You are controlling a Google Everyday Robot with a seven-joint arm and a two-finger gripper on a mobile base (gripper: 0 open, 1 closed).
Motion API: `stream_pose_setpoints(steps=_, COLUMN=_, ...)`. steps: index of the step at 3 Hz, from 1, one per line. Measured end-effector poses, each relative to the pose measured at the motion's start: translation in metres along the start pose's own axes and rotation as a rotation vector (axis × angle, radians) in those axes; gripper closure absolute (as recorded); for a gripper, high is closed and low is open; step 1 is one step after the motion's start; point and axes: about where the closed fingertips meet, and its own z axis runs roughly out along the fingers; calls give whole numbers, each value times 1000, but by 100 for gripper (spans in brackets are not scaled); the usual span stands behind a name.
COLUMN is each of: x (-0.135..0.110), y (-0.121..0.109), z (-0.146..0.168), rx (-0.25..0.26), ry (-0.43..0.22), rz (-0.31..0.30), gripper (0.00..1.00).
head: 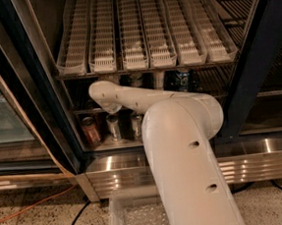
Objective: Pick coke can from middle shelf of fridge
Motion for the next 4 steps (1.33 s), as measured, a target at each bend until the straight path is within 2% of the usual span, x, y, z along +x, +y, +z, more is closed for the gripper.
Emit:
stream_pose_setpoints(steps=3, x=6, y=10, z=33, rx=20, ry=7, rz=-43, gripper=30)
stream_pose_setpoints(steps=4, x=6, y=10, z=33, rx=21, ry=7, rz=-43, gripper=49)
